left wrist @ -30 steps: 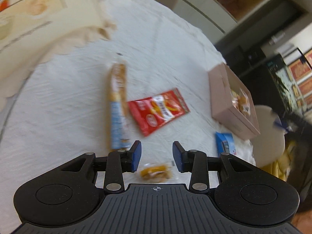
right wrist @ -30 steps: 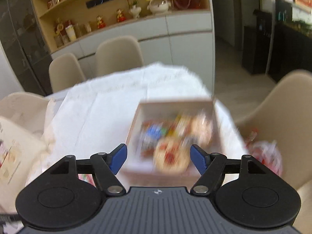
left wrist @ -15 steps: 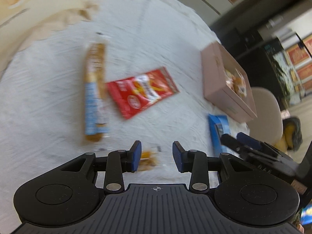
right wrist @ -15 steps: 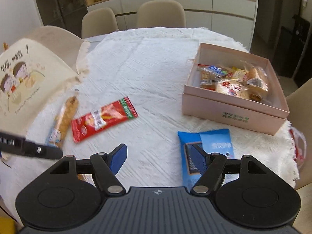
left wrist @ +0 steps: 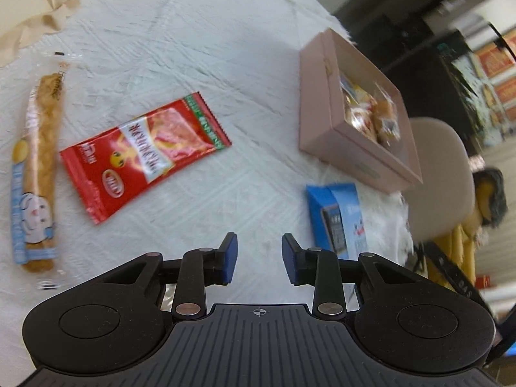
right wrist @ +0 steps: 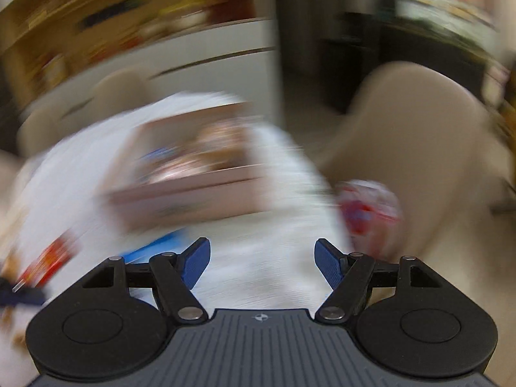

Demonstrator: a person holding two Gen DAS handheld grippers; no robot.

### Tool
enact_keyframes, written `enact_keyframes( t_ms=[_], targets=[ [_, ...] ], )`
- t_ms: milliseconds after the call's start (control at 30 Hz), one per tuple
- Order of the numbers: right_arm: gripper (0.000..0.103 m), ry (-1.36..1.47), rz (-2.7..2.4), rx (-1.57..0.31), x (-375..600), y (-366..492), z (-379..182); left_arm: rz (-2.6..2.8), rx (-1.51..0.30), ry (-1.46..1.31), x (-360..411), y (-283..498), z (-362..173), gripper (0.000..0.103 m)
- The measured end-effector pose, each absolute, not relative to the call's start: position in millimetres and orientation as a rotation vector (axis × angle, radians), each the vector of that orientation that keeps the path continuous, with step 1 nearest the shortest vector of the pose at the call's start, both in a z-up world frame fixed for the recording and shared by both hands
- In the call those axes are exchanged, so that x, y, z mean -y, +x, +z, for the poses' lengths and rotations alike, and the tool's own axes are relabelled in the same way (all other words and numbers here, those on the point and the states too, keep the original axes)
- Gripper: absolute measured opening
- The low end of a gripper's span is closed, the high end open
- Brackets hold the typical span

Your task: Organize snacks

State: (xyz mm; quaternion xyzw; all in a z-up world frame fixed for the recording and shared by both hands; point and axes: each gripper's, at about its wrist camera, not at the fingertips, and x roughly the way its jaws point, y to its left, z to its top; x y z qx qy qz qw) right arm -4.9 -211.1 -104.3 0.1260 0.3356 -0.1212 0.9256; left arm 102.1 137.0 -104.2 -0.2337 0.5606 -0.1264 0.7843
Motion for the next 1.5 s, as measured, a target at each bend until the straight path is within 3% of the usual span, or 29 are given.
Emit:
enact_keyframes(
  t_ms=[100, 167, 300, 467, 567, 667, 867, 1033, 1067, 1100, 1267, 1300, 1333, 1367, 1400, 1500],
  targets=[
    [0.065, 0.409, -0.350, -0.714, 279, 1, -145, -0.170, -1.206, -0.524, -124, 111, -107, 0.032],
    [0.043, 0.487, -0.325, -0.793, 313, 15, -181, -0.096, -1.213, -0.531, -115, 118, -111, 0.030],
    [0.042, 0.585, -0.240, -0.882, 354, 46, -230, 0.026, -1.207, -0.539, -100, 131, -114, 0.028],
    [0.042, 0.590, -0.070, -0.855, 413, 134, -216, 0.105, -1.194, -0.590, -83, 142, -123, 0.028],
    [0.054, 0.619, -0.003, -0.965, 461, 232, -210, 0.122, -1.169, -0.600, -72, 143, -127, 0.028],
    [0.058, 0.586, 0.015, -1.115, 485, 342, -237, 0.134, -1.120, -0.607, -67, 142, -126, 0.028],
    [0.059, 0.487, -0.062, -1.369, 464, 500, -376, 0.280, -1.003, -0.607, -76, 122, -114, 0.027],
    [0.059, 0.520, -0.136, -1.459, 437, 543, -472, 0.413, -0.948, -0.606, -90, 98, -106, 0.027],
    [0.073, 0.502, -0.141, -1.462, 431, 549, -480, 0.432, -0.939, -0.602, -92, 94, -104, 0.027],
    [0.078, 0.483, -0.122, -1.424, 425, 554, -478, 0.447, -0.930, -0.603, -94, 91, -103, 0.027],
    [0.077, 0.194, -0.097, -1.494, 390, 557, -482, 0.443, -0.921, -0.650, -95, 84, -103, 0.027],
    [0.075, 0.150, -0.097, -1.496, 386, 551, -482, 0.432, -0.922, -0.656, -95, 83, -103, 0.027],
    [0.067, 0.112, -0.088, -1.497, 385, 545, -481, 0.423, -0.921, -0.661, -96, 83, -103, 0.027],
    [0.055, 0.060, -0.087, -1.483, 384, 539, -478, 0.414, -0.917, -0.664, -95, 83, -102, 0.027],
    [0.032, 0.012, -0.099, -1.474, 385, 535, -475, 0.408, -0.912, -0.668, -95, 83, -101, 0.027],
    [0.001, 0.088, -0.116, -1.516, 406, 530, -465, 0.386, -0.903, -0.688, -94, 80, -100, 0.027]
  ],
)
